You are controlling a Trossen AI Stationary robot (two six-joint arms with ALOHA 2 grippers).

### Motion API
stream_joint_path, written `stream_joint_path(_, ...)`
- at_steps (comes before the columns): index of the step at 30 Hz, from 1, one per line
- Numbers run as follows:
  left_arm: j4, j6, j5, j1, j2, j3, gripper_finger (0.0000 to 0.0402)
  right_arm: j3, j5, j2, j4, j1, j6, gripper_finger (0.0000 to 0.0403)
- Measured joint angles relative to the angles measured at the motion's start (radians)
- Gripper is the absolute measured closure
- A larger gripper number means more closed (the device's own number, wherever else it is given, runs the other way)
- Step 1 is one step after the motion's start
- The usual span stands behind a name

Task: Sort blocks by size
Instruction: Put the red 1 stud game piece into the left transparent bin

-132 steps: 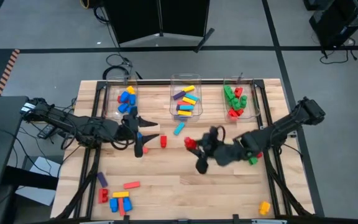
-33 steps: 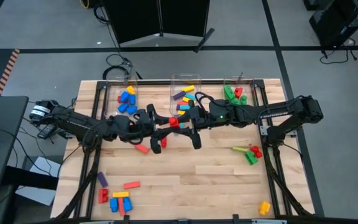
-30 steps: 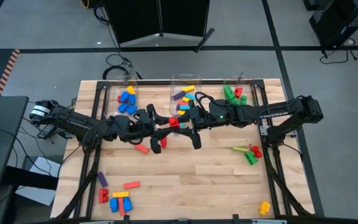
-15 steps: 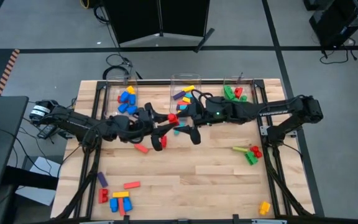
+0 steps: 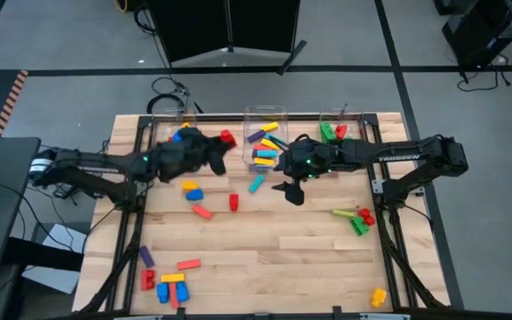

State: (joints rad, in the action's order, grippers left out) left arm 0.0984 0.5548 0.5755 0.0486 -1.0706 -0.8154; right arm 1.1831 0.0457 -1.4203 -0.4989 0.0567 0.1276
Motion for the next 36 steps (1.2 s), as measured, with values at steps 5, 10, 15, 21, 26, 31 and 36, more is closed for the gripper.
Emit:
stream_joint_path(5, -0.364, 0.168, -0.098, 0.169, 0.098, 0.000, 0.0245, -0.001, 0.000, 0.000, -0.033, -0.003, 0.000, 0.0098)
stream_joint_path(10, -0.669, 0.254, -0.195, 0.332, 0.160, 0.000, 0.0245, -0.001, 0.000, 0.000, -0.035, -0.003, 0.000, 0.0097)
stream_joint_path(15, -0.852, 0.207, -0.298, 0.483, 0.149, 0.000, 0.0245, -0.001, -0.001, -0.001, -0.029, -0.001, 0.015, 0.0100)
stream_joint_path(21, -0.926, 0.046, -0.446, 0.644, 0.069, 0.000, 0.0245, -0.001, -0.045, -0.001, 0.010, 0.000, 0.041, 0.0097)
stream_joint_path(26, -0.940, -0.068, -0.544, 0.738, -0.034, 0.000, 0.0245, -0.001, -0.125, -0.001, 0.028, 0.000, 0.084, 0.0098)
stream_joint_path(31, -0.940, -0.162, -0.584, 0.773, -0.133, 0.000, 0.0245, -0.001, -0.135, -0.001, 0.034, 0.000, 0.108, 0.0101)
stream_joint_path(36, -0.940, -0.242, -0.581, 0.779, -0.201, 0.000, 0.0244, -0.001, -0.135, -0.001, 0.034, 0.000, 0.141, 0.0098)
